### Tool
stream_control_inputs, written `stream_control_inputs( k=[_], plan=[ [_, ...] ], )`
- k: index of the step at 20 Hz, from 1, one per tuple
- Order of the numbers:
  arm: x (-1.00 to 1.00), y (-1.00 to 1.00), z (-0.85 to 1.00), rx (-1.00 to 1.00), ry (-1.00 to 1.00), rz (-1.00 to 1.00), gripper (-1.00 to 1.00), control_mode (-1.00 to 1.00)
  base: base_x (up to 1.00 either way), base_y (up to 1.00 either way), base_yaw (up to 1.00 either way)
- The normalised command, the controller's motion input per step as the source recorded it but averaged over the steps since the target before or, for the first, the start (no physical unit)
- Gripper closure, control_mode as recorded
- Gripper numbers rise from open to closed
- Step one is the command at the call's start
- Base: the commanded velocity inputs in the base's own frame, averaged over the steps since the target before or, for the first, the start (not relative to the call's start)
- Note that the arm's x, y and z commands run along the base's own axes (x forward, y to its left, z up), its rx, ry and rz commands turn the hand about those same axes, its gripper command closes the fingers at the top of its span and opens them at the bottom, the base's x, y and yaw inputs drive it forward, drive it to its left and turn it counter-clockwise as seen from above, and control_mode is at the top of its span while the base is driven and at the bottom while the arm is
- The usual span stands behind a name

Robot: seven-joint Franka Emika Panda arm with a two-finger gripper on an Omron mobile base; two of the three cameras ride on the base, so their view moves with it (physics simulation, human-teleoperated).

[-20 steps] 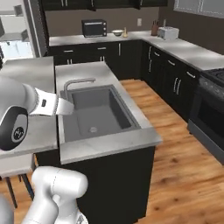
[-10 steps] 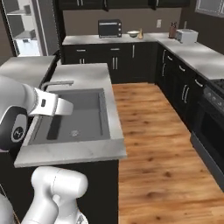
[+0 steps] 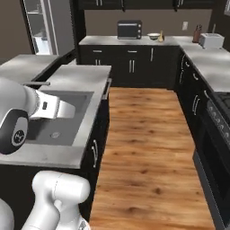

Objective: Retrieve the bottle and the shaker from the cabinet and place them next to the mixing bowl on the counter. Then add garlic from the fridge to the mixing bowl.

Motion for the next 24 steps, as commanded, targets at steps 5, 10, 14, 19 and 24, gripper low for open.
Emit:
stream_control_inputs(
  k=[5,10,14,19,24],
  plan=[
    [0.0,0.0,0.0,0.0,0.0,0.0,1.0,1.0,0.3,-1.0,0.34],
    [0.0,0.0,0.0,0.0,0.0,0.0,1.0,1.0,0.87,-1.0,0.18],
    [0.0,0.0,0.0,0.0,0.0,0.0,1.0,1.0,1.0,-0.77,0.02],
    [0.0,0.0,0.0,0.0,0.0,0.0,1.0,1.0,1.0,-0.34,0.0],
    [0.0,0.0,0.0,0.0,0.0,0.0,1.0,1.0,1.0,-0.11,0.0]
  ],
)
